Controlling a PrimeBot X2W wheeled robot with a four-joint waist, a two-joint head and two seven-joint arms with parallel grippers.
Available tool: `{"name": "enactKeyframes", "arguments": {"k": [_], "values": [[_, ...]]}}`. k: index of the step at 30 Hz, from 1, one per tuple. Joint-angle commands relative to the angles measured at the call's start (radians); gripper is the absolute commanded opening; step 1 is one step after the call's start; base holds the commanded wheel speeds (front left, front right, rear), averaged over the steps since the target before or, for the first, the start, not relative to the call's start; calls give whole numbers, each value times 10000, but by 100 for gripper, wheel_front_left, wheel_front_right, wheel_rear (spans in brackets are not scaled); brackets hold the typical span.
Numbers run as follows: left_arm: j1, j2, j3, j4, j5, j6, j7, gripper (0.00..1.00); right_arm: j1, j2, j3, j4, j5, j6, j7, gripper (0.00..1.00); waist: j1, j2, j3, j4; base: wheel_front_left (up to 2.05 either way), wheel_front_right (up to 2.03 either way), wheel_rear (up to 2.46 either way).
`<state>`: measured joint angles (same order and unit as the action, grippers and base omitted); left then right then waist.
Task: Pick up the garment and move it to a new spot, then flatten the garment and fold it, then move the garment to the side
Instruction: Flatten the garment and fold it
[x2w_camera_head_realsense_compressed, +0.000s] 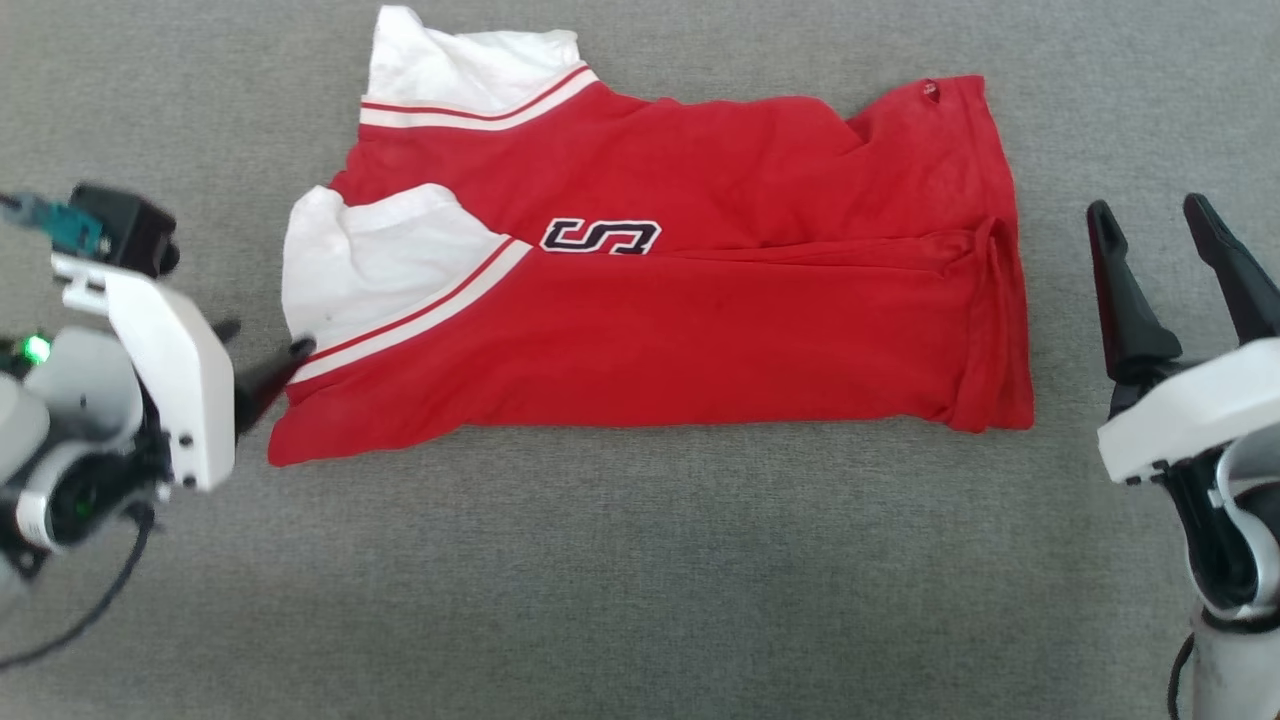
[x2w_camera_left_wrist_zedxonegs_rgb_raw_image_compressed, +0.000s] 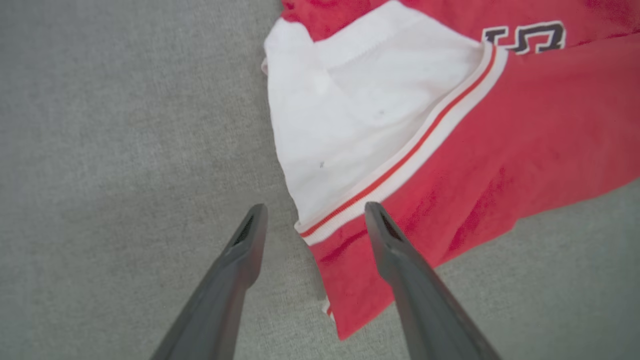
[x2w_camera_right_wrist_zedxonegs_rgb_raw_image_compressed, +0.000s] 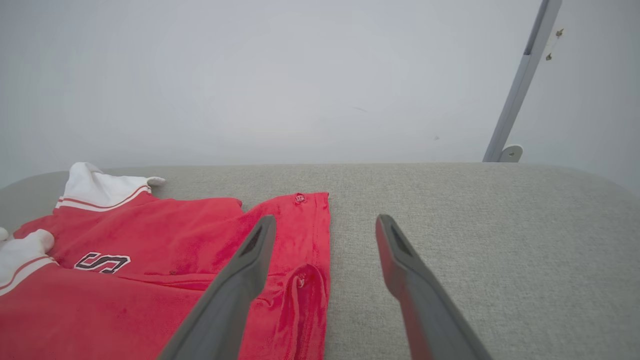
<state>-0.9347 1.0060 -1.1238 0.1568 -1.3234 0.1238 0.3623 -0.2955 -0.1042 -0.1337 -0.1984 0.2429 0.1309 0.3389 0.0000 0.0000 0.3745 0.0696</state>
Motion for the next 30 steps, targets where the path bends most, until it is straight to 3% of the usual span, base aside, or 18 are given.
{"name": "enactKeyframes", "arguments": {"k": [1, 5, 9, 13, 18, 19, 20, 30], "values": [[227, 115, -2, -325, -183, 248, 98, 100, 188, 141, -107, -124, -59, -3, -152, 100, 0, 0, 25, -68, 0, 0, 0], [713, 572, -24, -983, -559, 972, 302, 100, 516, 364, -276, -332, -48, -1, -251, 100, 0, 0, 133, -271, 0, 0, 0], [960, 700, 8, -1186, -875, 1237, 284, 100, 714, 464, -363, -362, -13, -3, -146, 100, 0, 0, 204, -425, 0, 0, 0], [1299, 588, 26, -951, -1234, 1281, 252, 100, 892, 534, -308, -110, 157, -3, 191, 100, 0, 0, 271, -587, 0, 0, 0], [1434, 130, -101, -141, -1467, 1031, 351, 100, 992, 541, -125, 326, 361, -1, 844, 100, 0, 0, 338, -651, 0, 0, 0], [1443, -6, -128, 25, -1497, 958, 399, 59, 1000, 541, -34, 442, 375, -1, 1043, 100, 0, 0, 342, -640, 0, 0, 0], [1414, -98, -183, 188, -1395, 870, 426, 0, 986, 546, 115, 520, 327, -1, 1218, 100, 0, 0, 349, -635, 0, 0, 0], [1093, -986, -381, 1112, -1227, 215, 579, 0, 318, 534, 702, 1402, 84, -1, 3259, 100, 0, 0, 372, -289, 0, 0, 0]]}}
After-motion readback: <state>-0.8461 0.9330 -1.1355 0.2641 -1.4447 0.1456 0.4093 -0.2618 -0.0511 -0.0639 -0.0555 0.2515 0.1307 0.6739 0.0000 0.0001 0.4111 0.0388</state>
